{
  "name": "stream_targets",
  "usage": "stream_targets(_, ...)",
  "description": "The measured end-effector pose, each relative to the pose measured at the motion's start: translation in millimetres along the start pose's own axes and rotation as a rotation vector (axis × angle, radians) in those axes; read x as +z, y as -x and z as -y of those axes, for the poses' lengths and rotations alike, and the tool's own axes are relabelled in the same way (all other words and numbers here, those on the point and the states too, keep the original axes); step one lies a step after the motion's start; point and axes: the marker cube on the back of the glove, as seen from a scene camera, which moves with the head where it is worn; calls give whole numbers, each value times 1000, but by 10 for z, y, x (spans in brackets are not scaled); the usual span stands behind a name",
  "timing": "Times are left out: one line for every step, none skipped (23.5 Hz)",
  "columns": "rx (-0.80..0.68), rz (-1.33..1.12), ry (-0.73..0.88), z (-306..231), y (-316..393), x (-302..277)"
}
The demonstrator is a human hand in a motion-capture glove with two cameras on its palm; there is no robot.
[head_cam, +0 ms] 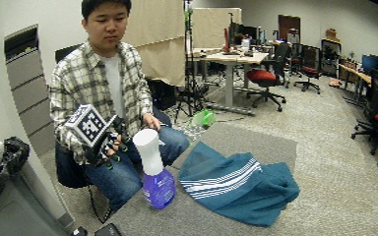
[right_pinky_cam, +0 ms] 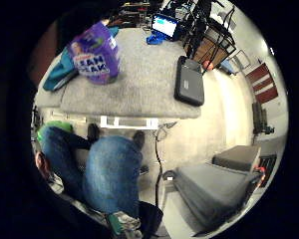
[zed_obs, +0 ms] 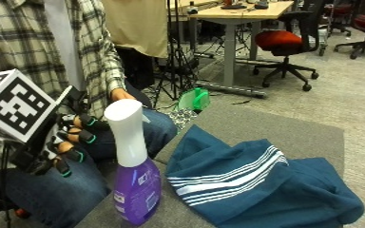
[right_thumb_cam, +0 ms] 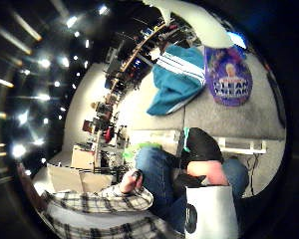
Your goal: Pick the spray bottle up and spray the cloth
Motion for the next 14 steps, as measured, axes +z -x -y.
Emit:
stream_targets(-2,16,12,42,-17,-12)
stream_targets(-5,39,20,94,-38,-23)
stream_targets(-8,73,18,160,-67,-31)
stream_targets(-11,120,3,239,-102,-29)
stream_targets(-15,181,-24,328,-139,-17)
stream_targets(-20,252,-58,427,-175,5)
stream_targets(-27,333,-91,538,-209,30)
stream_targets(-36,415,-117,659,-239,51)
stream_targets(-46,490,-133,781,-264,64)
stream_targets(-58,552,-140,891,-283,71)
stream_targets(-72,602,-141,981,-296,77)
stream_targets(-86,644,-141,1049,-303,83)
stream_targets(-101,682,-141,1100,-304,91)
stream_targets(-115,717,-144,1142,-301,99)
